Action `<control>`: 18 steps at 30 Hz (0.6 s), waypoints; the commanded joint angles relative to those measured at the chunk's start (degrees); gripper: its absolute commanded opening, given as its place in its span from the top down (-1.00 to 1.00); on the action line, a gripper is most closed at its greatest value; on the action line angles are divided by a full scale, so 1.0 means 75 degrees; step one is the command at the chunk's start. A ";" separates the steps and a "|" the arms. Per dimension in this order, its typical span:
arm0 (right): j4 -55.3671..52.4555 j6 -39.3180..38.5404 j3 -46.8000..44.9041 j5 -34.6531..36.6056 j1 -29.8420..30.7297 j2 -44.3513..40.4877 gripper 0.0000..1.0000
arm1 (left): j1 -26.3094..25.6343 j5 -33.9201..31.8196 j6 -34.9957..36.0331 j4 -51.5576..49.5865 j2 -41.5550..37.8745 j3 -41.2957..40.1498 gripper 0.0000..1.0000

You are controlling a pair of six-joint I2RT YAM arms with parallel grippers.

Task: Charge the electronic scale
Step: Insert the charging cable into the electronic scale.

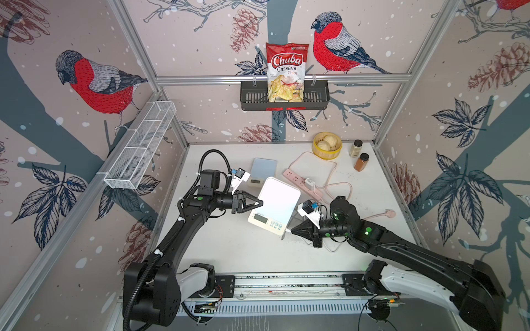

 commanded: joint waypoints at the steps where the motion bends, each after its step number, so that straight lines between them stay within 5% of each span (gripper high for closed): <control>1: 0.0667 -0.0020 0.0075 0.0235 0.0031 0.0046 1.00 | -0.0021 0.0321 -0.0066 0.0205 -0.0034 -0.0006 1.00; 10: -0.0164 -0.0194 0.0141 0.1367 0.0031 -0.0560 0.07 | 0.0101 -0.0014 -0.0351 0.0244 0.0090 0.0024 1.00; 14: -0.0584 -0.0431 0.0161 0.2456 0.0200 -0.1000 -0.01 | 0.0171 -0.0313 -0.0623 0.0280 0.0188 0.0024 1.00; 18: -0.1074 -0.0862 0.0343 0.4539 0.1263 -0.0871 -0.05 | 0.0256 -0.0748 -0.1018 0.0327 0.0249 -0.0012 1.00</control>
